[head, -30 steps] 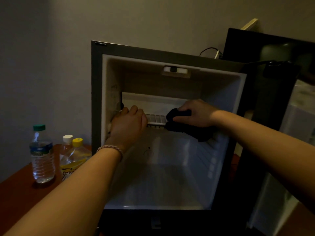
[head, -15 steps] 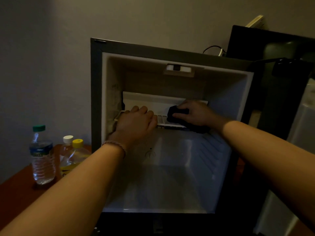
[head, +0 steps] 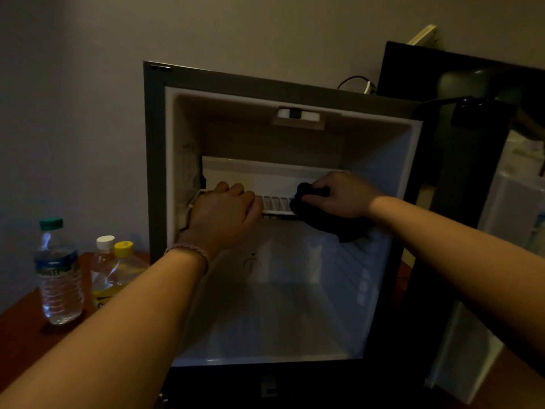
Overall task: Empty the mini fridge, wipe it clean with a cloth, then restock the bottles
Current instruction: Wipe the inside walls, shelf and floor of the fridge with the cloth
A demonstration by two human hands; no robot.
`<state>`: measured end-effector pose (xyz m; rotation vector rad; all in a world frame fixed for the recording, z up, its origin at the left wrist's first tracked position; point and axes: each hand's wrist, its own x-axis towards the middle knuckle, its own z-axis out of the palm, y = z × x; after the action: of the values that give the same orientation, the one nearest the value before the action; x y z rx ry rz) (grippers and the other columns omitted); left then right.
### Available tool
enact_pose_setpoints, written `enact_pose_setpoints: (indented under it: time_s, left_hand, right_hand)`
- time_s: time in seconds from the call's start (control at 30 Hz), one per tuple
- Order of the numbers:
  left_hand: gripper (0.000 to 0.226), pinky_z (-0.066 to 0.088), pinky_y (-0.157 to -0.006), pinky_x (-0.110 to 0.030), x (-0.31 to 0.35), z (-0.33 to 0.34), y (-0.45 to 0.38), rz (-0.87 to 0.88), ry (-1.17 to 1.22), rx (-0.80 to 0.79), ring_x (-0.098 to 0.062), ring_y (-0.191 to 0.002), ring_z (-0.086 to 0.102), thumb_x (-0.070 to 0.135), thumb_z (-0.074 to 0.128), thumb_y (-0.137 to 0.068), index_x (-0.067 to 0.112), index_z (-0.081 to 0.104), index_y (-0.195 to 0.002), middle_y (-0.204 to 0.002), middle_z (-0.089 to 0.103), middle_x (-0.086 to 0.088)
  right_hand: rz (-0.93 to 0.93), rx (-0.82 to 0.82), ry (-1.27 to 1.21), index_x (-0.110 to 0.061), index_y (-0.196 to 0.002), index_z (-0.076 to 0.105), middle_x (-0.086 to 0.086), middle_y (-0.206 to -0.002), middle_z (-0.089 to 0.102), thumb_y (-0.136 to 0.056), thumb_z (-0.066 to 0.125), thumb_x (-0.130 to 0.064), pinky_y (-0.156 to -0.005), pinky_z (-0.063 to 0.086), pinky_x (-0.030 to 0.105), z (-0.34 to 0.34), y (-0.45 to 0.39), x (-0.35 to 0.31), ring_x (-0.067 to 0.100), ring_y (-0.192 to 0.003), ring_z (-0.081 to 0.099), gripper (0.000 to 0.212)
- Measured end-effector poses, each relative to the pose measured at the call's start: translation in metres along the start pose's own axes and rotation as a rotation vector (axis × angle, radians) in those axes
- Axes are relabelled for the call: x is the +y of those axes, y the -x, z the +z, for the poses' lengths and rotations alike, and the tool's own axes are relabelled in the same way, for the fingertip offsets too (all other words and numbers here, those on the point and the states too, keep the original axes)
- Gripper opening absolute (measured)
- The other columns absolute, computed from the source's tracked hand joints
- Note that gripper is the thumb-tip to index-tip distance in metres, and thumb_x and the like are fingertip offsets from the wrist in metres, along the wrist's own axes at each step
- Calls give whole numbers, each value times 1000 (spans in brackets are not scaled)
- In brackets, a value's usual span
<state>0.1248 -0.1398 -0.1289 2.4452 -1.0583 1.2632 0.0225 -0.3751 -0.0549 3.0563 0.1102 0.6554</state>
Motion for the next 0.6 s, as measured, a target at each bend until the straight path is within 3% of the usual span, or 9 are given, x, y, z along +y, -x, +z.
enact_pose_setpoints:
  time_s: [0.17, 0.27, 0.4, 0.53, 0.6]
  left_hand:
    - [56, 44, -57, -32, -2, 3, -1, -16, -33, -2, -28, -77, 57, 47, 20, -98, 19, 67, -87, -81, 62, -4]
    - [57, 42, -58, -31, -1, 3, -1, -22, -47, 1, -28, -80, 58, 48, 20, -97, 18, 68, -89, -84, 64, -4]
    - [61, 34, -62, -30, -1, 2, -1, -33, -10, 3, -25, -87, 55, 52, 11, -93, 20, 63, -98, -93, 62, -3]
    - [61, 37, -64, -32, 0, -2, -1, -36, 13, -30, -24, -90, 53, 52, 9, -93, 21, 60, -108, -101, 60, -4]
    - [65, 44, -66, -34, 1, -4, -1, -39, 22, -48, -25, -91, 53, 53, 6, -91, 21, 59, -111, -104, 60, -4]
  right_hand:
    - [0, 72, -84, -34, -68, 55, -6, -72, 55, -90, 53, -59, -66, 47, 32, 17, -18, 16, 20, -70, 58, 33]
    - [13, 104, -114, -38, -67, 53, -6, -72, 53, -94, 58, -50, -65, 43, 30, 21, -25, 18, 19, -72, 57, 30]
    - [40, 97, -118, -26, -94, 73, 0, -85, 64, -94, 57, -50, -71, 52, 34, 23, -22, 18, 21, -81, 63, 29]
    - [27, 67, -115, -28, -84, 66, -2, -78, 59, -95, 56, -50, -67, 47, 30, 15, -12, 11, 20, -76, 60, 27]
    - [6, 19, -54, -22, -99, 71, -4, -81, 55, -96, 54, -48, -69, 41, 28, 7, -4, 6, 18, -77, 56, 31]
